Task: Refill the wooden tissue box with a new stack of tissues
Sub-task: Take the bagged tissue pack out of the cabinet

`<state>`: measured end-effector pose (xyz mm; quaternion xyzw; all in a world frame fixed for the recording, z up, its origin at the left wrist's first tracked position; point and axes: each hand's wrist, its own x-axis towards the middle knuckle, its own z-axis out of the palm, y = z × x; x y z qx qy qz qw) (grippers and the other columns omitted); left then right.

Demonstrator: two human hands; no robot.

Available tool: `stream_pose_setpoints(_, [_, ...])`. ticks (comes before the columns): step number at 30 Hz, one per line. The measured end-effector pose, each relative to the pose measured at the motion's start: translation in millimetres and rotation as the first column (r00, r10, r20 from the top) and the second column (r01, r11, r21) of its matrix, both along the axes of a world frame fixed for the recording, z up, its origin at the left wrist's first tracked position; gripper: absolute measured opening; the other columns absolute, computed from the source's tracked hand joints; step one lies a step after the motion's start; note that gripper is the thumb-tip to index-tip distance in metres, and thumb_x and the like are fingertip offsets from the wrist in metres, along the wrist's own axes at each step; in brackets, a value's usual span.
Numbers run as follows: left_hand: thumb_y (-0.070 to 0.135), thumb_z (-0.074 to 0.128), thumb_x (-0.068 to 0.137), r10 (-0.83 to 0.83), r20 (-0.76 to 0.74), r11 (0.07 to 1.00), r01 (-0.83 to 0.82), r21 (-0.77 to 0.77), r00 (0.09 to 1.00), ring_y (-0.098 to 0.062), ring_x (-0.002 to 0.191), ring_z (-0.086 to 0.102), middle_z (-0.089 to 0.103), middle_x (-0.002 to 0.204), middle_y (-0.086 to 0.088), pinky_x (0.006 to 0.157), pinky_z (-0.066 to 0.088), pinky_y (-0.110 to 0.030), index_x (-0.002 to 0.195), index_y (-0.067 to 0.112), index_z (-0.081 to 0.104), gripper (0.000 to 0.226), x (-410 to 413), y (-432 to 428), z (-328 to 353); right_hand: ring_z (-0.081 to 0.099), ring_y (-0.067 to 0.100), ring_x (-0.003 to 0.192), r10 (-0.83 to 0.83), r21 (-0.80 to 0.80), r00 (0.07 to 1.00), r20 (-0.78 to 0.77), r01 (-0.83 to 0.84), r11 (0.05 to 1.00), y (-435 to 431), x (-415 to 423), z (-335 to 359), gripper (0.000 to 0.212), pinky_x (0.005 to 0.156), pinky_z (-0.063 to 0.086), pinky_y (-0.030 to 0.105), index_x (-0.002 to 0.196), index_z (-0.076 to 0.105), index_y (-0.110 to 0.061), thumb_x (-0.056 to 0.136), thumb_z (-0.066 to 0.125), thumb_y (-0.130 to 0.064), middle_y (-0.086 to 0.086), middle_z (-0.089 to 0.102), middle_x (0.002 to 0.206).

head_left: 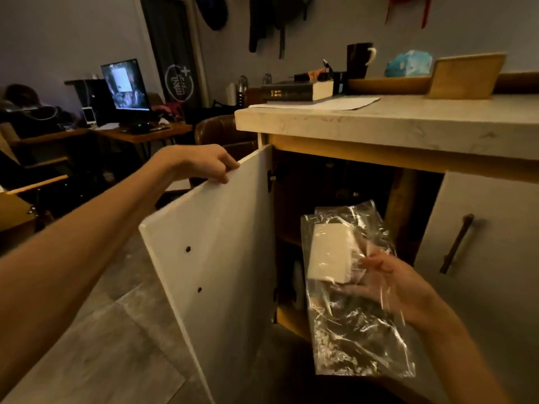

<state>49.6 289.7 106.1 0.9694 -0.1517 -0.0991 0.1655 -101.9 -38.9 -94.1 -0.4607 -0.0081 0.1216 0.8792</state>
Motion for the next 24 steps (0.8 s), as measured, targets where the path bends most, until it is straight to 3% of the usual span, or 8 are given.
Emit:
stream_pose_setpoints(3, [0.018, 0.052, 0.099, -0.091, 0.029, 0.959, 0.096, -0.268, 0.995, -0.016, 0.134, 0.040, 0.039, 0.154, 0.002, 0.113, 0.026, -0.033, 0.145, 0.024, 0.044, 0.047, -18, 0, -25, 0.057, 0.044, 0.123, -0.113, -0.030, 0.993, 0.047, 0.114, 0.993, -18, -24, 6, 0.047, 0.090, 0.051, 0.062, 0.139, 0.052, -0.031, 0.098, 0.038, -0.013, 0.014, 0.061, 0.136])
stream_pose_setpoints(7, [0.044, 0.024, 0.105, -0.189, 0.282, 0.920, 0.270, -0.283, 0.941, -0.008, 0.145, 0.019, 0.023, 0.158, 0.013, 0.114, 0.011, -0.023, 0.153, 0.025, 0.026, 0.052, -38, -40, -68, 0.072, 0.027, 0.102, -0.335, -0.276, 0.938, 0.093, 0.348, 0.896, -32, -53, 38, 0.043, 0.071, 0.062, 0.041, 0.131, 0.060, -0.032, 0.098, 0.043, -0.010, 0.007, 0.073, 0.117])
stream_pose_setpoints(10, [0.025, 0.022, 0.108, -0.140, 0.355, 0.972, 0.196, -0.127, 0.924, -0.019, 0.151, 0.008, 0.021, 0.160, -0.003, 0.122, 0.004, -0.032, 0.151, 0.005, 0.026, 0.048, -32, -105, -87, 0.074, 0.015, 0.090, -0.410, -0.493, 0.901, 0.144, 0.425, 0.759, -39, -75, 69, 0.040, 0.062, 0.060, 0.027, 0.114, 0.064, -0.044, 0.099, 0.046, -0.011, -0.005, 0.077, 0.101])
stream_pose_setpoints(12, [0.032, 0.022, 0.107, -0.191, 0.529, 0.946, 0.299, -0.125, 0.827, -0.028, 0.152, -0.009, 0.001, 0.165, -0.010, 0.122, -0.009, -0.041, 0.154, 0.006, 0.019, 0.054, -33, -136, -97, 0.069, 0.016, 0.097, -0.457, -0.591, 0.871, 0.179, 0.467, 0.658, -44, -88, 87, 0.044, 0.073, 0.056, 0.027, 0.098, 0.066, -0.052, 0.098, 0.048, -0.012, -0.008, 0.072, 0.105])
stream_pose_setpoints(14, [0.058, 0.013, 0.100, -0.356, 0.700, 0.867, 0.498, -0.001, 0.620, -0.026, 0.150, -0.022, -0.018, 0.164, -0.004, 0.120, -0.016, -0.049, 0.157, 0.023, 0.002, 0.068, -32, -149, -103, 0.060, 0.015, 0.104, -0.511, -0.635, 0.837, 0.194, 0.504, 0.585, -49, -103, 97, 0.049, 0.084, 0.052, 0.033, 0.084, 0.071, -0.053, 0.097, 0.049, -0.012, -0.010, 0.066, 0.108])
stream_pose_setpoints(17, [0.075, 0.031, 0.088, -0.466, 0.842, 0.839, 0.439, 0.322, 0.273, -0.039, 0.151, -0.004, -0.003, 0.165, -0.015, 0.114, -0.001, -0.071, 0.157, 0.027, 0.002, 0.089, -10, -177, -100, 0.061, 0.024, 0.105, -0.559, -0.684, 0.813, 0.162, 0.501, 0.530, -55, -124, 108, 0.037, 0.070, 0.059, 0.032, 0.104, 0.068, -0.045, 0.098, 0.047, -0.014, 0.001, 0.062, 0.116])
stream_pose_setpoints(19, [0.080, 0.049, 0.077, -0.413, 0.879, 0.858, 0.425, 0.288, 0.239, -0.044, 0.150, -0.001, 0.000, 0.164, -0.020, 0.111, 0.001, -0.075, 0.157, 0.025, 0.001, 0.108, 8, -201, -82, 0.063, 0.025, 0.102, -0.600, -0.736, 0.786, 0.149, 0.493, 0.463, -60, -134, 111, 0.031, 0.063, 0.059, 0.028, 0.122, 0.062, -0.032, 0.099, 0.047, -0.017, 0.006, 0.063, 0.116])
stream_pose_setpoints(24, [0.088, 0.059, 0.057, -0.386, 0.900, 0.858, 0.437, 0.271, 0.200, -0.043, 0.150, -0.003, -0.002, 0.164, -0.018, 0.112, -0.002, -0.073, 0.157, 0.018, -0.004, 0.137, 42, -233, -59, 0.061, 0.024, 0.107, -0.621, -0.821, 0.756, 0.208, 0.480, 0.310, -66, -133, 108, 0.028, 0.092, 0.053, 0.041, 0.125, 0.059, -0.026, 0.102, 0.042, -0.023, 0.005, 0.062, 0.118])
